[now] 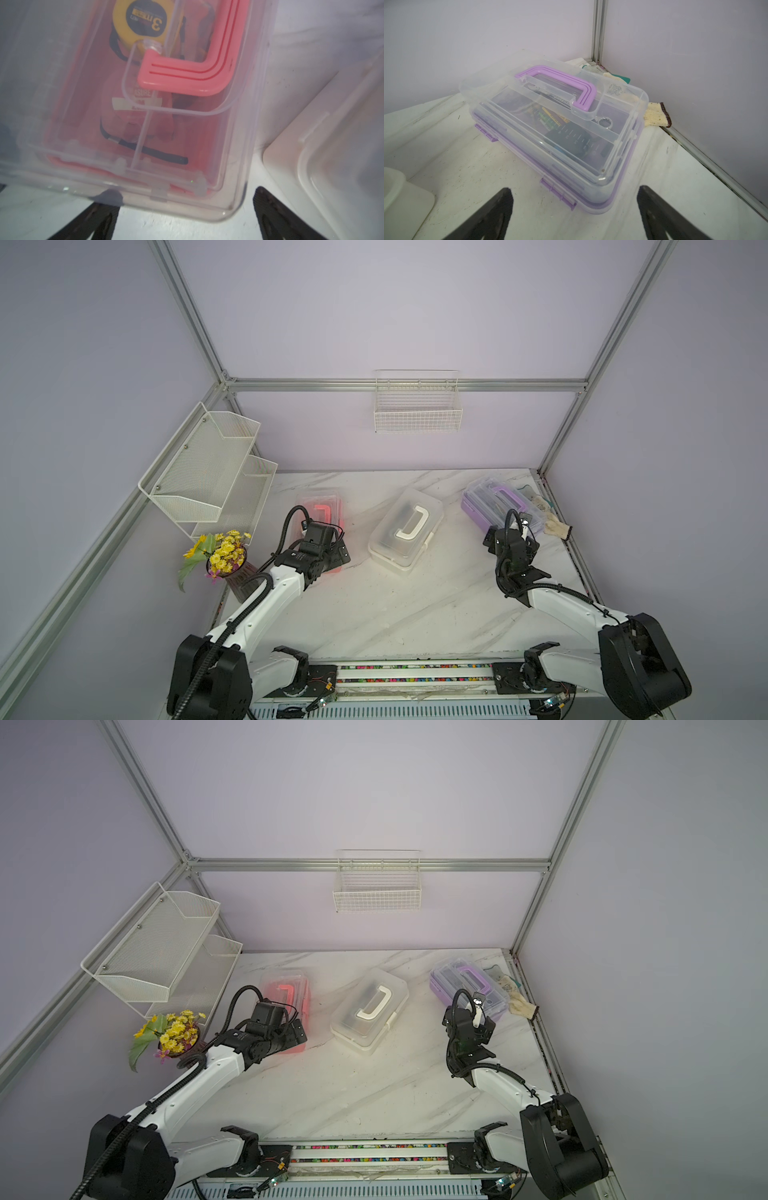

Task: Close toolboxes
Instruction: Move the toolbox to the center of the board, then reset both arms

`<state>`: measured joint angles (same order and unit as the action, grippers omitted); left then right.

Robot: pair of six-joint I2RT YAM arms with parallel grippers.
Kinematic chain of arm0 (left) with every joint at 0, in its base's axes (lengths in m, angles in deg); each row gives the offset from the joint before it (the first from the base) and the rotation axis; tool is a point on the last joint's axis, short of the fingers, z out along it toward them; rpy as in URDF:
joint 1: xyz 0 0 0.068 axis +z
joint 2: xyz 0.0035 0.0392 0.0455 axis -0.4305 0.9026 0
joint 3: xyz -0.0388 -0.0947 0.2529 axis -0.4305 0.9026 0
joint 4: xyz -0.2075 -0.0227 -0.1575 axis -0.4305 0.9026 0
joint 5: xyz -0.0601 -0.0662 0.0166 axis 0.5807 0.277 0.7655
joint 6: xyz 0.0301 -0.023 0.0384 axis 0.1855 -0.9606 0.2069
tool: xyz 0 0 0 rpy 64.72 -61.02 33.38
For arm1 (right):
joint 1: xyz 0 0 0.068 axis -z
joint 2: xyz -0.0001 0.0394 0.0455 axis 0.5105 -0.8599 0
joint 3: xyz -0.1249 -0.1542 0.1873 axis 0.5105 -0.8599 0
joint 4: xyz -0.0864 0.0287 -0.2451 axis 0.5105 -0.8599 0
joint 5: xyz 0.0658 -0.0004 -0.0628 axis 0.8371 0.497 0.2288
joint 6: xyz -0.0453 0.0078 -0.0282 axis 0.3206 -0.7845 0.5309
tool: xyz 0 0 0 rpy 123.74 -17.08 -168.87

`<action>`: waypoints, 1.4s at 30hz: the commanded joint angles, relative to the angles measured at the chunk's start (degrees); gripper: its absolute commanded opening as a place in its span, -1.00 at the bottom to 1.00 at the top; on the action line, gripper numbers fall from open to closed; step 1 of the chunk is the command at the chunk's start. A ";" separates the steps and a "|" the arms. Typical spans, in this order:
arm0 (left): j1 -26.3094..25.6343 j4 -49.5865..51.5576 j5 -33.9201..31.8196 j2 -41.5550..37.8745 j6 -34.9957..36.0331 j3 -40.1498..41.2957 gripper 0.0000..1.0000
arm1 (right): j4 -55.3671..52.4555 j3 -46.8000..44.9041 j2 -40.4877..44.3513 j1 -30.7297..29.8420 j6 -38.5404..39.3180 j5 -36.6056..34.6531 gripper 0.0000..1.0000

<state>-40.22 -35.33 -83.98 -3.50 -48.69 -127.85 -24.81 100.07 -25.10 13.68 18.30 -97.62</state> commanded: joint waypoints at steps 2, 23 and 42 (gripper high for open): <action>3.82 -19.84 -2.04 6.09 7.24 -0.53 1.00 | 16.25 -5.76 -1.60 0.29 6.30 -1.61 0.94; 9.73 -58.42 -8.69 10.09 33.69 16.21 1.00 | 54.83 -5.91 -29.25 8.57 16.54 17.75 0.94; 17.08 -84.70 6.23 19.67 35.54 25.26 1.00 | 48.46 -1.79 -31.94 12.62 15.39 26.60 0.94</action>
<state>-23.61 -116.82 -78.91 15.71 -14.81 -101.60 25.51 97.60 -56.77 26.23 34.52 -73.90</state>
